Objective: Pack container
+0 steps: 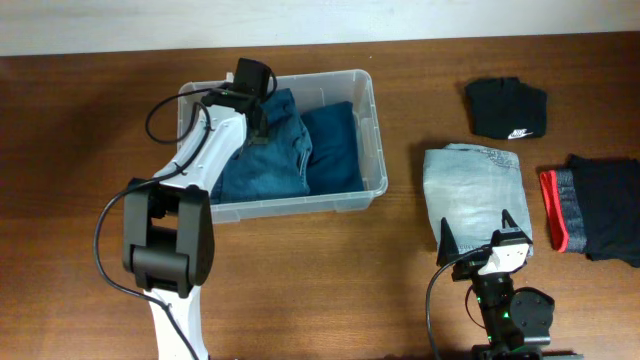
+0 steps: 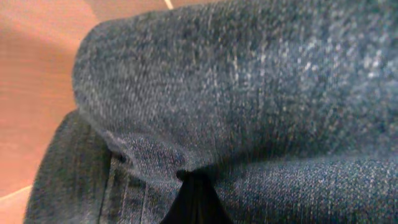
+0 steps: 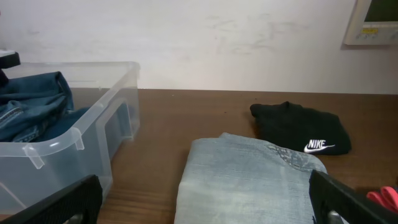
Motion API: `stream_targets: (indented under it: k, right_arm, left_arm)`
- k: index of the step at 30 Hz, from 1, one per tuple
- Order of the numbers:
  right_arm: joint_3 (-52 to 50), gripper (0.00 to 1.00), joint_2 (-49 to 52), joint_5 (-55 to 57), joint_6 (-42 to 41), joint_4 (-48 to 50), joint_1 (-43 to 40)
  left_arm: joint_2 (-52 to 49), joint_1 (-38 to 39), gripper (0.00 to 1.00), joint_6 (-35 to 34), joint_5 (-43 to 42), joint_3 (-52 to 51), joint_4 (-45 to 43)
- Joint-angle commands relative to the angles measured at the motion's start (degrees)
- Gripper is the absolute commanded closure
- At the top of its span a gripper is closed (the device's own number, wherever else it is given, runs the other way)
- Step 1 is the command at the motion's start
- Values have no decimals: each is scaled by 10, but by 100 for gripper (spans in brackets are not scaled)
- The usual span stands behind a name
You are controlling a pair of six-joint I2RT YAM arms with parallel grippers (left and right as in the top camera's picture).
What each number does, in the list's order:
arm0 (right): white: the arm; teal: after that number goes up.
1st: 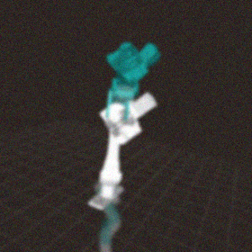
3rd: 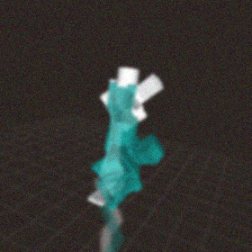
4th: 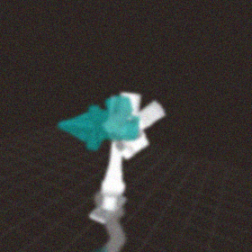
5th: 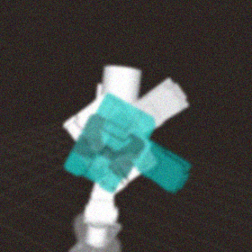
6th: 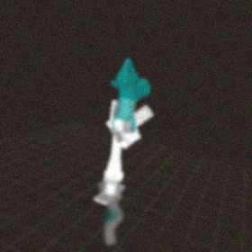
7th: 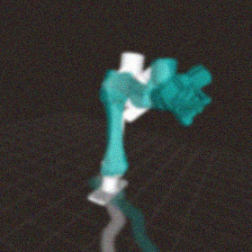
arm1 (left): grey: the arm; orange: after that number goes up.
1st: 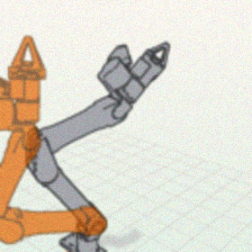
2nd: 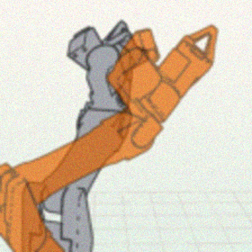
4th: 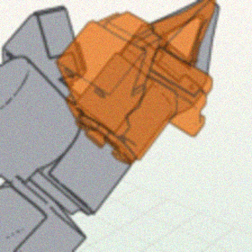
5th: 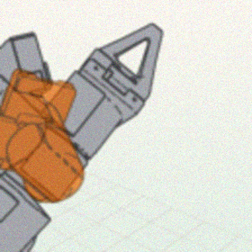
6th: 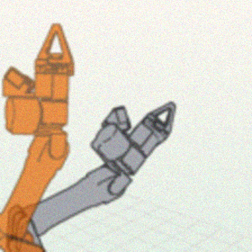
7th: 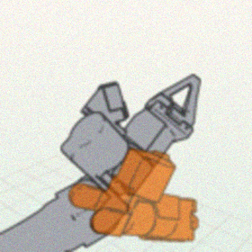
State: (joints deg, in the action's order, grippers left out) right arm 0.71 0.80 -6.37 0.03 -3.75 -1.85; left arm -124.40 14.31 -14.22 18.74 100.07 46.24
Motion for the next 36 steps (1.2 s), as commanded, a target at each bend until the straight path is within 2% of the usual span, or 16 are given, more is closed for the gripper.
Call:
stream_targets:
  k: [1, 9, 15, 24, 30, 36]
  right_arm:
    - [-4, 1, -5, -7, 2, 0, -4]
    - [-4, 2, -5, -7, 2, 0, -4]
    - [-4, 1, -5, -7, 2, 0, -4]
    - [-4, 1, -5, -7, 2, -1, -4]
    - [-4, 1, -5, -7, 2, 0, -4]
    - [-4, 1, -5, -7, 2, 0, -4]
  left_arm:
    - [33, -11, 99, -3, 21, 27, 22]
    - [119, 11, 99, -3, -110, 47, 76]
    - [124, 47, 99, -4, -234, 47, 129]
    - [64, 110, 99, -25, -224, 8, 155]
    - [10, 115, 99, -29, -224, -7, 152]
    - [14, 114, 99, -29, -224, 23, 139]
